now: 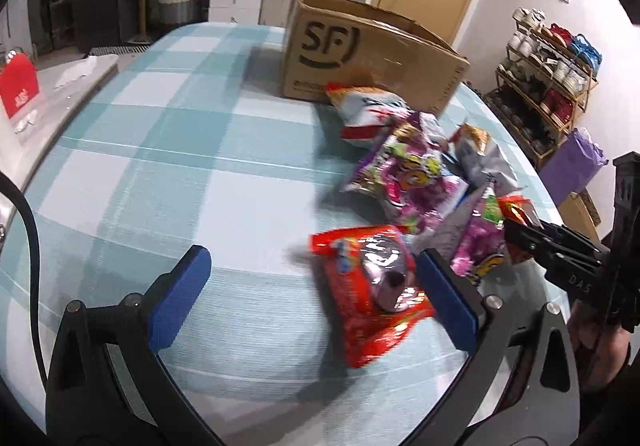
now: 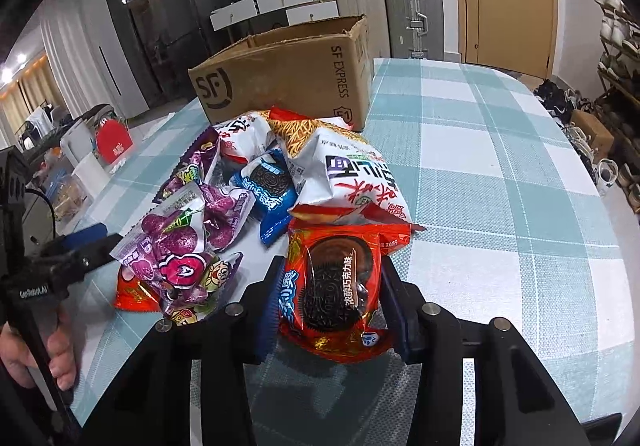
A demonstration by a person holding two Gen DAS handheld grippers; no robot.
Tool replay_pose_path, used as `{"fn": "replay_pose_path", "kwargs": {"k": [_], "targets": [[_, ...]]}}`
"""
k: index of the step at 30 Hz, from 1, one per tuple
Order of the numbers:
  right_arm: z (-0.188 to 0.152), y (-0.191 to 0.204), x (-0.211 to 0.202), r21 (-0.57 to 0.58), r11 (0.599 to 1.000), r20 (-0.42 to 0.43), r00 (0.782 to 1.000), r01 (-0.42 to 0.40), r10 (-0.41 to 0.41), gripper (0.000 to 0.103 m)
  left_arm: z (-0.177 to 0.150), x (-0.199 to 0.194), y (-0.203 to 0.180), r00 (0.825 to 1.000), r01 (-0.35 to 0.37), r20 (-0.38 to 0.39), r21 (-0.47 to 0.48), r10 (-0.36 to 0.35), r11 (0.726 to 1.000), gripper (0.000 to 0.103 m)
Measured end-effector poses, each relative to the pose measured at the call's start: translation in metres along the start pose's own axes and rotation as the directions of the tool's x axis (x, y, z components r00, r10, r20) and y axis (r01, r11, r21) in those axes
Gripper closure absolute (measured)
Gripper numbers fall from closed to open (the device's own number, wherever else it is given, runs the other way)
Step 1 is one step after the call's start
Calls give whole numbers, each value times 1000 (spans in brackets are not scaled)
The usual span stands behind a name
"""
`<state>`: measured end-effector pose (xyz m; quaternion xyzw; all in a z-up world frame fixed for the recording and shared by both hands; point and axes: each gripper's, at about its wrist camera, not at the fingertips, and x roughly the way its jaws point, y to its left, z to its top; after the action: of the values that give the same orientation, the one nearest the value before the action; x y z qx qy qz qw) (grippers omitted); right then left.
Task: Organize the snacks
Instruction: 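Grasp a red cookie pack with left tool while right tool grasps the red Oreo pack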
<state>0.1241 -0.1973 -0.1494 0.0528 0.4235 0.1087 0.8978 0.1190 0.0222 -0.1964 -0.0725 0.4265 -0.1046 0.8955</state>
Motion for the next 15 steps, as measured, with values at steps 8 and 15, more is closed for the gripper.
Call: {"fn": "replay_pose_path", "kwargs": {"k": [8,15], "targets": [[-1,-1,-5,2,1000,21,1000,-17,17,58,-2,17,-21,997,-8,-75,31,10,999,0],[-1,-5,-8,25,999,33,999,-33,32,58,-2,28,-31,990,-73,-112,81,82,994,3]]}}
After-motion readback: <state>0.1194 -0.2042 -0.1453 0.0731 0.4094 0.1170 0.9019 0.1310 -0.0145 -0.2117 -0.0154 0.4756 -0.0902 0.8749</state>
